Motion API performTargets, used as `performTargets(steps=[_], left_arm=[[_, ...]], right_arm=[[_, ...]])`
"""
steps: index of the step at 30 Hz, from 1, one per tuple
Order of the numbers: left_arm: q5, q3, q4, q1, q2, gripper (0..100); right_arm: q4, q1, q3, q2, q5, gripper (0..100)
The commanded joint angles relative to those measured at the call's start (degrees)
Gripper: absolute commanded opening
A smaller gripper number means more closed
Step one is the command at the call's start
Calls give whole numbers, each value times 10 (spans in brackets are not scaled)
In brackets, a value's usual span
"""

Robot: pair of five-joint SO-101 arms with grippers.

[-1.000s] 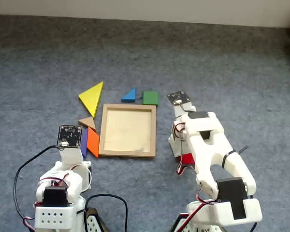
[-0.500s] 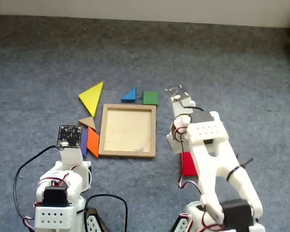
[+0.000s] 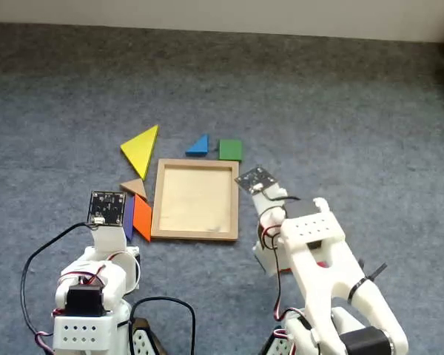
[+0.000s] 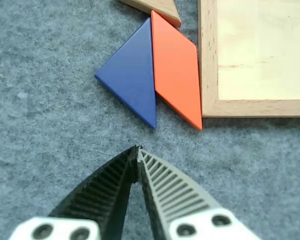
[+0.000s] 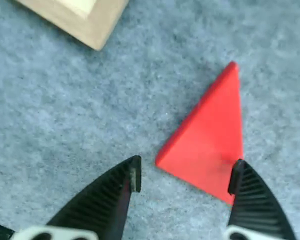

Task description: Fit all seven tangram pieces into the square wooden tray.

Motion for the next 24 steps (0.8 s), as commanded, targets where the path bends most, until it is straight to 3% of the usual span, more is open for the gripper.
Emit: performTargets(steps=[1, 6, 11, 24], left_arm=[[-4, 11, 3, -8, -7, 7], [-4, 11, 3, -8, -7, 7], [-4, 11, 3, -8, -7, 7], [-4, 11, 3, -8, -7, 7]], right_arm=[[-51, -7, 32, -22, 21, 278], [-80, 15, 55, 0, 41, 278], [-110, 30, 54, 112, 41, 266], [-92, 56, -51, 160, 39, 14]])
